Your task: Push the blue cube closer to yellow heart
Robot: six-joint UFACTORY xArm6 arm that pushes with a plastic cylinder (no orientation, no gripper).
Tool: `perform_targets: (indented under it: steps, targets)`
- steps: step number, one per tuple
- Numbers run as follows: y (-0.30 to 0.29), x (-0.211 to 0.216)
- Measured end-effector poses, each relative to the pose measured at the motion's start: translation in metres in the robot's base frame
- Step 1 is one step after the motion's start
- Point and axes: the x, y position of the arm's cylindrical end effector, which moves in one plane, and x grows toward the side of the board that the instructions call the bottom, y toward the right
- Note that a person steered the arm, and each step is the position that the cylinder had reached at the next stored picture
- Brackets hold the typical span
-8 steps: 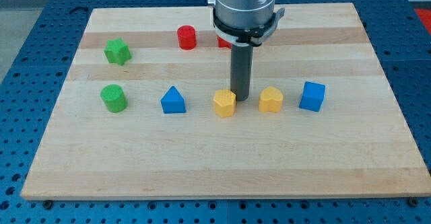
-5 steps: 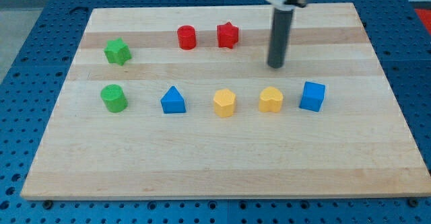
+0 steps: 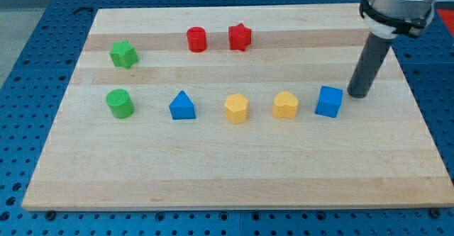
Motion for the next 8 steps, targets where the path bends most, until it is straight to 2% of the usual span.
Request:
perform_targets:
  steps: [1, 8]
  targets:
    - [0.000, 0.012]
    - [-0.057, 0.012]
